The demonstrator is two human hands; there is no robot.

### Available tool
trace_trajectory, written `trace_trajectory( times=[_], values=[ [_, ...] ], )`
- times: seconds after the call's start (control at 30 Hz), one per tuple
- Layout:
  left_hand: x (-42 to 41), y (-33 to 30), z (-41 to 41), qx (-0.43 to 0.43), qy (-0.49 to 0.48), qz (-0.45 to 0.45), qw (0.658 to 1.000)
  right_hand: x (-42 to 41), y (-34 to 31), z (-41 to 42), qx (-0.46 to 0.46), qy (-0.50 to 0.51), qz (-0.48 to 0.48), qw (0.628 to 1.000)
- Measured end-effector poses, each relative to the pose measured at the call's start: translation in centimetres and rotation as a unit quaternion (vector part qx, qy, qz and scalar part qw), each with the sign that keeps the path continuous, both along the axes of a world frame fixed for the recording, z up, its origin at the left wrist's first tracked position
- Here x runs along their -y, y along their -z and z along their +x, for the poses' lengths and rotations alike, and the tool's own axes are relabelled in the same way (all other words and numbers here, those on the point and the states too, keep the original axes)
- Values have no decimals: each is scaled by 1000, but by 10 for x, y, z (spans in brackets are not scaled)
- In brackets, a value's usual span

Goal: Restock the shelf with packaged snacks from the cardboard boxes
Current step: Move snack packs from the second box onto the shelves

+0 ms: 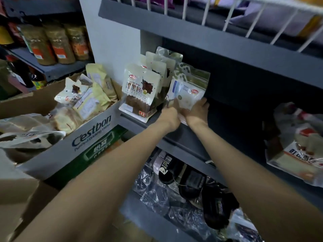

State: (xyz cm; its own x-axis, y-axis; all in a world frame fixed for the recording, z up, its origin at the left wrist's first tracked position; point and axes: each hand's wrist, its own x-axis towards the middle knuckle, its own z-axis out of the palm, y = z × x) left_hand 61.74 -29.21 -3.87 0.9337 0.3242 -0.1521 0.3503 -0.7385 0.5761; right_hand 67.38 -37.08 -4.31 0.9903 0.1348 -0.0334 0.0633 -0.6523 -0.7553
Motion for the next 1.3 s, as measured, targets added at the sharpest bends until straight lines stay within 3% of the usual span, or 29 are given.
trace_trajectory(
  times=[0.07,0.2,0.43,0.5,0.6,0.77,0.87,0.97,1.07,1.13,1.23,1.3],
  values=[
    [-1,-3,-7,40,-6,-32,999,5,-6,-12,26,6,-3,1000],
    [-9,-20,-29,143,-41,-40,988,15,-17,-51,223,28,-20,974],
    [-61,-36,-93,186,-103,73,974,-40,-33,-97,199,-214,-3,956],
    [-87,-36,-120,153,-143,132,969,-68,-35,-114,186,-258,7,948],
    [-138,-34,-167,31,-186,217,958,-118,-31,-142,161,-333,3,929],
    [-216,-20,-245,-152,-149,233,949,-203,-10,-196,26,-465,-69,882],
    [-254,-10,-270,-181,-155,233,943,-240,7,-214,-8,-498,-129,857],
    [-282,-4,-278,-125,-175,262,941,-266,25,-216,-2,-477,-146,867],
    [-300,1,-274,20,-232,171,957,-276,32,-210,-52,-369,-28,928],
    [-307,-2,-266,105,-295,94,945,-278,32,-204,-59,-322,15,945],
    [-318,-4,-248,73,-337,53,937,-281,26,-187,-56,-238,79,967],
    [-328,6,-230,12,-291,52,955,-285,23,-169,-114,-153,176,966]
  ],
)
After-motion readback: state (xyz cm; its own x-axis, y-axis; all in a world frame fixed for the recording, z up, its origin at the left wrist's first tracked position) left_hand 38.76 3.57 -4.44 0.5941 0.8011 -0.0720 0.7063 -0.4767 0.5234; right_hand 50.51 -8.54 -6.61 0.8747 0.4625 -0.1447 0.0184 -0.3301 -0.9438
